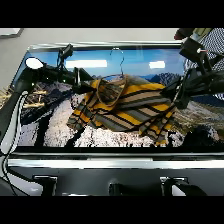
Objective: Fold the clothes and pants, and hang the long-sleeved shirts on hangers.
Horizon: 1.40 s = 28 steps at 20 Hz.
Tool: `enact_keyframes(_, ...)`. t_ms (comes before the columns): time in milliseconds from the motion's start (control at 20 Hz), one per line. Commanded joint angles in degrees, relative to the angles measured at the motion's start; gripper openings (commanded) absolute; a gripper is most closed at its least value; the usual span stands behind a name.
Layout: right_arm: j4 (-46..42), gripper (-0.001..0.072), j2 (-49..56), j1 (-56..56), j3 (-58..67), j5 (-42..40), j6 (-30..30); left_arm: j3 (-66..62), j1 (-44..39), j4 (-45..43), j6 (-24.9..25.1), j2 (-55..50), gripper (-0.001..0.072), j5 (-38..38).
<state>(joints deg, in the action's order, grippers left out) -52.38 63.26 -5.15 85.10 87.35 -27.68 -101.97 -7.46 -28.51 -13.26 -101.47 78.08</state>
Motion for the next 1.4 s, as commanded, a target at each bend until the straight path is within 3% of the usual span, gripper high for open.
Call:
enact_keyframes(0, 0.15, 0.0018, 0.02, 0.07, -0.02, 0.96, 0.04, 0.02, -0.39, 0.00, 1.99, -0.37, 0.0608, 0.09)
enact_keyframes(250, 0.72, 0.0018, 0.00, 0.07, -0.02, 1.27, 0.04, 0.02, -1.11, -0.02, 3.08, -0.46, 0.0598, -0.09)
enact_keyframes(350, 0.72, 0.0018, 0.00, 0.07, -0.02, 1.25, 0.04, 0.02, -1.25, -0.02, 3.06, -0.46, 0.0347, -0.07)
enact_keyframes(400, 0.72, 0.0018, 0.00, 0.07, -0.02, 1.25, 0.04, 0.02, -1.25, -0.02, 3.04, -0.46, 0.0299, -0.04)
enact_keyframes(450, 0.72, 0.0018, 0.00, 0.07, -0.02, 1.25, 0.04, 0.02, -1.22, -0.02, 3.02, -0.44, 0.0298, -0.02)
enact_keyframes(550, 0.72, 0.0018, 0.00, 0.07, -0.02, 1.18, 0.04, 0.02, -1.20, -0.02, 3.02, -0.44, 0.0110, 1.29)
enact_keyframes(650, 0.72, 0.0019, 0.00, 0.07, -0.02, 1.07, 0.04, 0.02, -1.22, 0.00, 3.02, -0.44, 0.0022, 2.08)
enact_keyframes(1000, 0.63, 0.0035, 0.00, 0.07, -0.02, 0.22, 0.02, 0.00, -1.20, 0.00, 2.99, -0.13, 0.0017, 1.88)
enact_keyframes(1100, 0.17, 0.0291, 0.00, 0.07, -0.02, -1.40, -0.31, 0.00, -1.20, 0.00, 2.99, 0.04, 0.0016, 1.86)
enact_keyframes(1150, -0.59, 0.0369, 0.00, 0.07, 0.00, -2.43, -0.68, 0.00, -1.20, 0.00, 2.99, 0.13, 0.0015, 1.84)
enact_keyframes(1350, -3.19, 0.0399, -0.04, 0.07, 0.00, -3.89, -2.34, 0.00, -1.20, 0.00, 2.99, 0.52, 0.0014, 0.81)
